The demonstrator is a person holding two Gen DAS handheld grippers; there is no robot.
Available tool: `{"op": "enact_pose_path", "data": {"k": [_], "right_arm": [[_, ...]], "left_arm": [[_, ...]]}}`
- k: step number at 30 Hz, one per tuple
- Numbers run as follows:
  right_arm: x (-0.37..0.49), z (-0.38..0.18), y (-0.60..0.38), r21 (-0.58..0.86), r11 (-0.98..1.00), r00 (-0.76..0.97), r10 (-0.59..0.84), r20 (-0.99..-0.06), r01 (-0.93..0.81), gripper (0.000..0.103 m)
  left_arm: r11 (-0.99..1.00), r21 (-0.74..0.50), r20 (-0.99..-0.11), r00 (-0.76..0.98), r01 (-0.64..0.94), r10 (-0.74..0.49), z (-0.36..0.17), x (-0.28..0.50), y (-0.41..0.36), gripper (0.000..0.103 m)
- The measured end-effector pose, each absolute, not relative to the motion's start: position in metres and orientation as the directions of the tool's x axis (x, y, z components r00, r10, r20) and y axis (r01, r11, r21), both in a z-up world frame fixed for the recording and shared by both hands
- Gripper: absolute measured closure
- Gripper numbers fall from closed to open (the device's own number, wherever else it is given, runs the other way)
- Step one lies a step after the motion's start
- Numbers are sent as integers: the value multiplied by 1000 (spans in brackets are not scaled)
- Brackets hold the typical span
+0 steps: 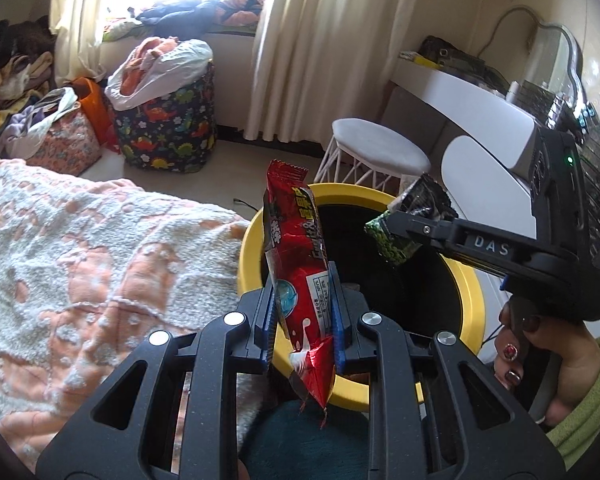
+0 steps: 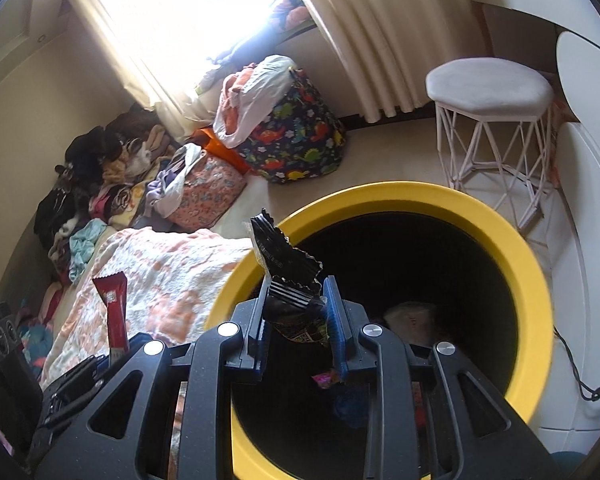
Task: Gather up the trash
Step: 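Lift the red wrapper and green packet and carry them over the bin, then open both tools to drop the wrapper and packet into the bin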
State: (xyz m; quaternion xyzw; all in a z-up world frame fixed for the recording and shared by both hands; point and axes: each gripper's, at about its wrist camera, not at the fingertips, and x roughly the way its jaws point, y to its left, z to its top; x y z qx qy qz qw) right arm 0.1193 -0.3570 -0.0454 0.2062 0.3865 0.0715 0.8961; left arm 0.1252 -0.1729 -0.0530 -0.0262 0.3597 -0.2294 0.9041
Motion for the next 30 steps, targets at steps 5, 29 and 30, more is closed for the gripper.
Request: {"op": "enact_pose_path", "data": {"k": [5,29,30], "right_arm": [[118,-52,-372,434,898,684,271,-677,74,75],[81,-33,-396,360,922,753,137,-644,140,14],[79,-31,-395,354,926,762,135,-634,131,12]], "left_arm": [[880,-202,-656,607,430,-448,-61,128,-190,86],[886,-185,-676,600,425,-428,-70,130,-206,11],[893,-181,-673,610,412,-418,-68,129,-201,11]]}}
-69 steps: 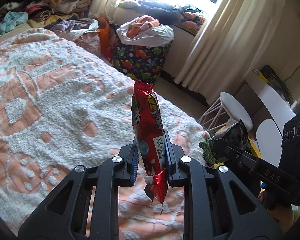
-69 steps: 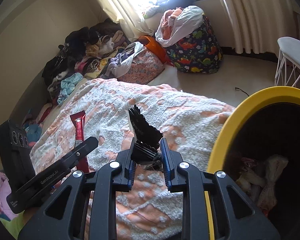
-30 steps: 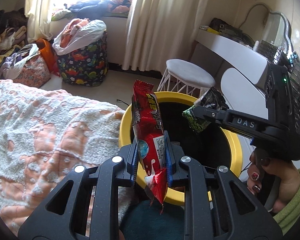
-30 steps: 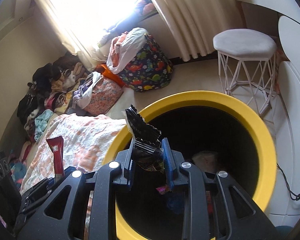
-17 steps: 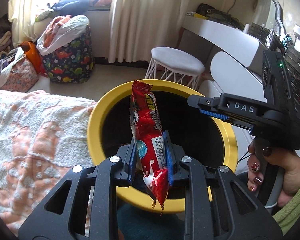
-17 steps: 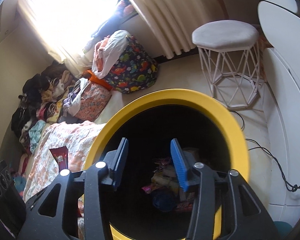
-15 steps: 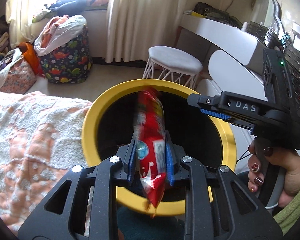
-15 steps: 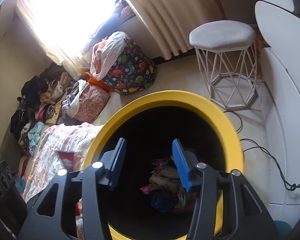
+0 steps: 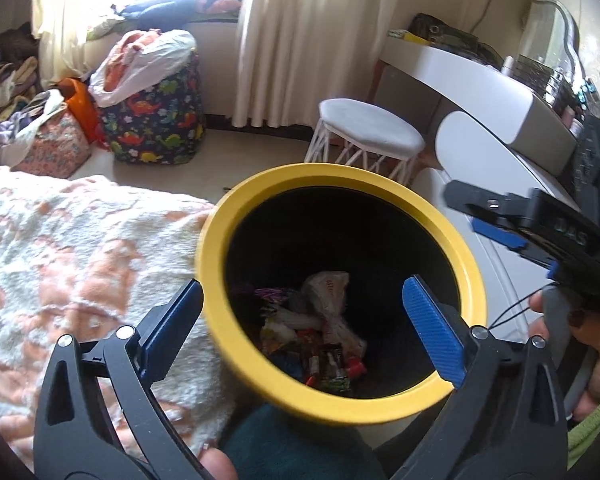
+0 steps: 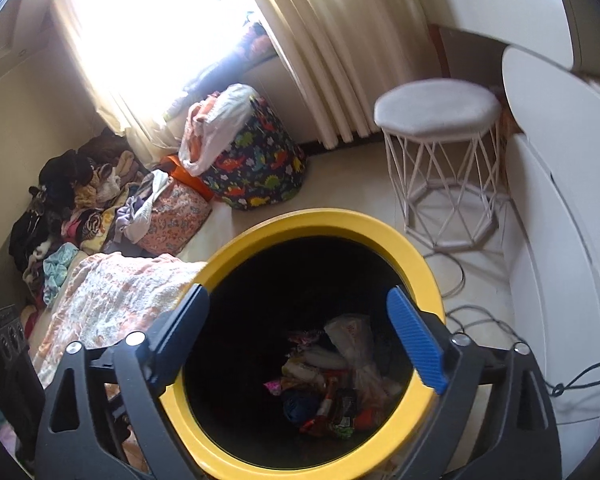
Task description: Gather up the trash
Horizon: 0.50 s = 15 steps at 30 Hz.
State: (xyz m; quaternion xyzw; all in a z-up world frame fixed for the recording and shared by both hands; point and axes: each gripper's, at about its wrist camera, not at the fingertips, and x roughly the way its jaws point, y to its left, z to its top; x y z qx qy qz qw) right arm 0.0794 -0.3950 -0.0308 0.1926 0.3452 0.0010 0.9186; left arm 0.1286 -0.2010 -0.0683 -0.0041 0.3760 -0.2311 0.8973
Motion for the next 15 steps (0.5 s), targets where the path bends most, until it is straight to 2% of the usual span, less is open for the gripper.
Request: {"op": "enact_pose_path", "data": {"k": [3,15], "right_arm": [[72,-21,-385,332,938,790,130,-599,97,7],[38,-2,-320,215,976,886,116,-449,-19,7]], "left_arm": [[913,-166,-660,646,372,-383,-63,126,-188,11],[967,-115,-592,766,229,-252,-42,93,-118,11]]}}
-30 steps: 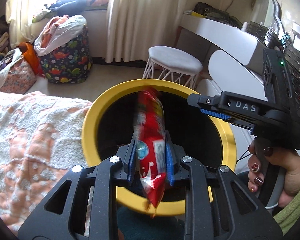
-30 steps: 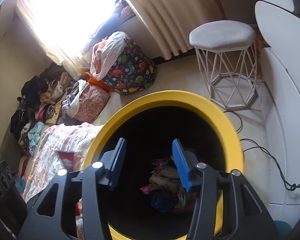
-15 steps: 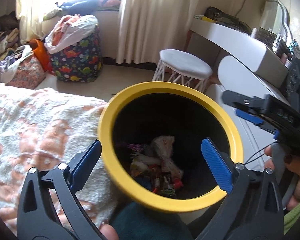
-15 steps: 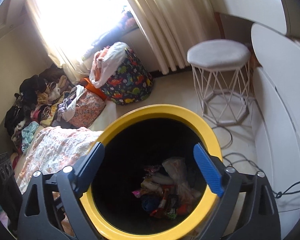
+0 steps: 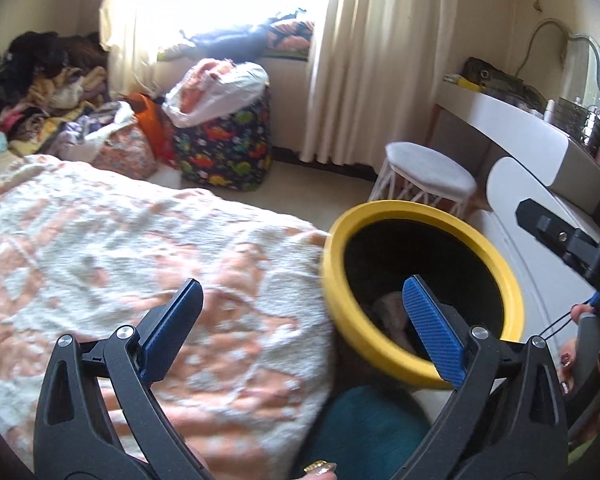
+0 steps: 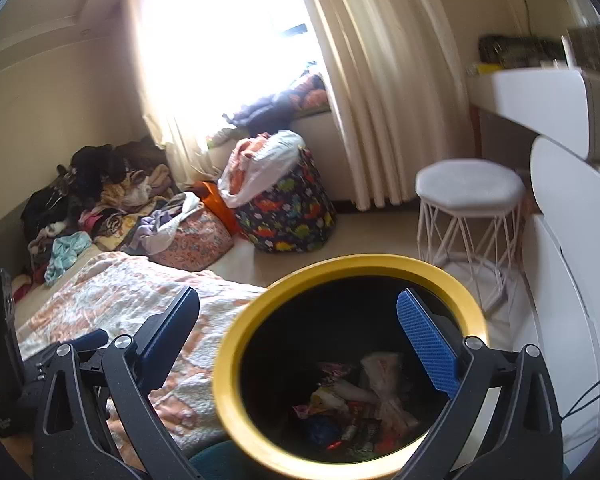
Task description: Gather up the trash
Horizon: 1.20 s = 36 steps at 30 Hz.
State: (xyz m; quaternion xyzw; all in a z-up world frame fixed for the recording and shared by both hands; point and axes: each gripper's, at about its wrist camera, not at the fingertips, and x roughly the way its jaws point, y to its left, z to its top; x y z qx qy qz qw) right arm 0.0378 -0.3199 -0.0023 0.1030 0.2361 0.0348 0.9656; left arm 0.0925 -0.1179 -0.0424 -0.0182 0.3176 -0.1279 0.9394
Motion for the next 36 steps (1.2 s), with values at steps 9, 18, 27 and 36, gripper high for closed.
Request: {"op": "enact_pose_path", "data": {"k": [9,18,27,36], "right_arm": [[0,4,-276,108,992,946,91,-310,-60,7],[-23,-2,-250,24,997,967,72,-246,-68,7],[-26,-2,-249,25,998,968,69,-241,-64,7],[-24,-3,-250,32,998,966,64,-252,-58,7]], "left_arm": [[986,-76,-531,831,148,-165,-38,60,-75,11],[992,-74,-485,865,105,-128,-36,28,-56,11],[992,-76,-471,873,102,-125,-34,25,-56,11],[993,-77,-468,876,94,-119,-34,25,-56,11]]}}
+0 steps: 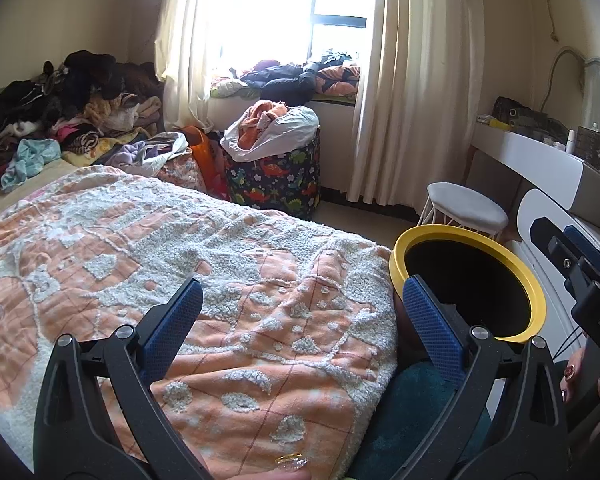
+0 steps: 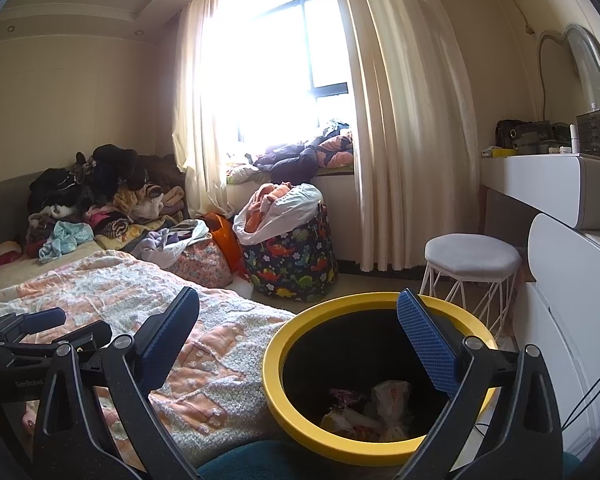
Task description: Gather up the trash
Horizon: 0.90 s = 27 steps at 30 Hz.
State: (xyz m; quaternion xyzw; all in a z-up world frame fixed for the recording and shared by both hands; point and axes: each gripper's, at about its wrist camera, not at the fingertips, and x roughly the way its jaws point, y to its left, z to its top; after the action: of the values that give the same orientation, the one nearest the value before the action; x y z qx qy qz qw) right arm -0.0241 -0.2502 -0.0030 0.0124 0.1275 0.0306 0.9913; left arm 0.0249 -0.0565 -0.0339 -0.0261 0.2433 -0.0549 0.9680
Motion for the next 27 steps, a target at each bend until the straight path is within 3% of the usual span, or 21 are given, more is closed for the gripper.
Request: {"op": "enact_pose_path", "data": {"k": [27], "right_arm": [[-22,-7,-252,43,998,965,61,-253,-52,7]], "left_arm": [[993,-76,-460,881,90,-115,-32,23,-55,11]]}}
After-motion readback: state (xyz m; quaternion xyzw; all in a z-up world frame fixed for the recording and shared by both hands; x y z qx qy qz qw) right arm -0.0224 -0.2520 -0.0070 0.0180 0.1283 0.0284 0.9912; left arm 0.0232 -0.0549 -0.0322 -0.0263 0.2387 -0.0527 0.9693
